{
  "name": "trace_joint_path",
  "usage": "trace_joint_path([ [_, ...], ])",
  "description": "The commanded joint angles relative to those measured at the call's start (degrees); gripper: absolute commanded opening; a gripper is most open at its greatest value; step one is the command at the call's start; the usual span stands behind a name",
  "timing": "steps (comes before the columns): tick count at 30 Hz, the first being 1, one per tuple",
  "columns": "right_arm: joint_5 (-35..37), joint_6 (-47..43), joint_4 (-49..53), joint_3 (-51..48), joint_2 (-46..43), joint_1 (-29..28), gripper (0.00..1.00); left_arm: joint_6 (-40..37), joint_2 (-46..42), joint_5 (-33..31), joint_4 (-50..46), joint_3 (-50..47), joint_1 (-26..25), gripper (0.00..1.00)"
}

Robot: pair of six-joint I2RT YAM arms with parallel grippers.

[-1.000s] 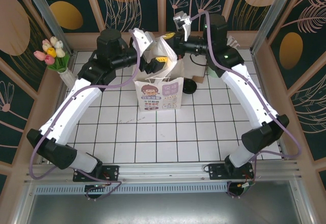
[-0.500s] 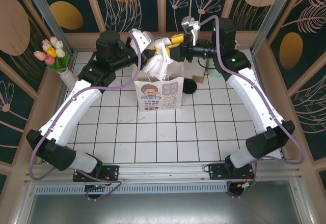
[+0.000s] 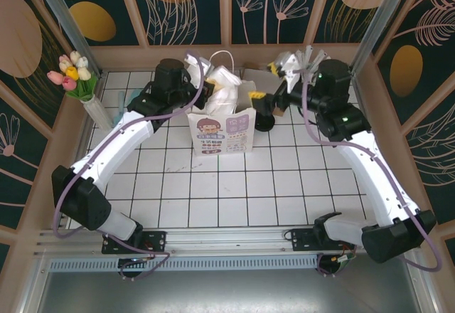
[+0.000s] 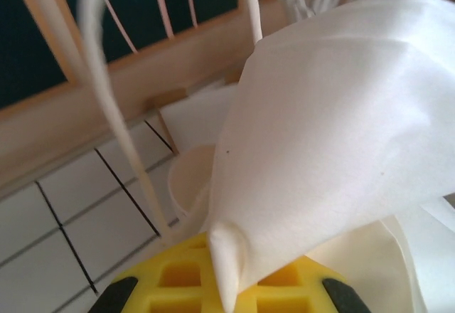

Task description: Pack the takeout coffee

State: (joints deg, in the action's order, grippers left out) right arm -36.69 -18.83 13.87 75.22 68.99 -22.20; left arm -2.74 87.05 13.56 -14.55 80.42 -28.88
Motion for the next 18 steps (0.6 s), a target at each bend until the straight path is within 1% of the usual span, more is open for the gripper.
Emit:
trace_joint_path([
  [1,-4.7,-5.6,1.5,-2.4,-0.3,-0.6,0.99,-3.9,-1.4,5.2,0.5,-4.5,0.0,0.00],
  [4,-4.5,-7.1,2.5,-1.7,0.7,-0.6,0.99,-8.9,-0.7,2.6,-2.9,-4.6,0.0,0.00],
  [6,-4.2,-8.5,4.1,-1.0,1.6,-0.6,0.99,-12.2,0.6,1.7,-7.4,-2.5,0.0,0.03],
  [7,-3.3,-9.1,5.2,-0.7,2.0,-0.6,0.99,-13.4,1.4,-1.4,-9.7,-1.3,0.0,0.04],
  [9,-0.6,-9.6,6.8,-0.1,2.5,-0.6,0.99,-14.7,3.4,-10.3,-15.1,1.8,-0.1,0.05],
  [10,0.7,-9.6,7.5,-0.2,2.6,-0.6,0.99,-15.2,4.5,-13.5,-18.3,4.2,-0.1,0.06],
  [11,1.9,-9.9,8.2,0.0,2.6,-0.5,0.99,-15.6,5.5,-15.3,-21.2,6.6,0.0,0.10],
  [13,3.5,-10.2,9.2,0.1,2.5,-0.3,0.99,-16.4,6.7,-15.7,-25.7,11.1,-0.1,0.17],
  [14,4.2,-10.2,9.4,-0.1,2.3,-0.2,0.99,-16.7,7.3,-15.0,-27.1,12.9,0.0,0.25],
  [17,6.0,-9.9,9.3,-0.7,1.9,0.0,0.99,-17.6,9.5,-11.0,-30.9,18.2,-0.1,0.40],
  [18,6.4,-9.8,9.3,-0.8,1.6,0.0,0.99,-17.6,9.9,-9.5,-31.7,19.9,-0.1,0.42],
])
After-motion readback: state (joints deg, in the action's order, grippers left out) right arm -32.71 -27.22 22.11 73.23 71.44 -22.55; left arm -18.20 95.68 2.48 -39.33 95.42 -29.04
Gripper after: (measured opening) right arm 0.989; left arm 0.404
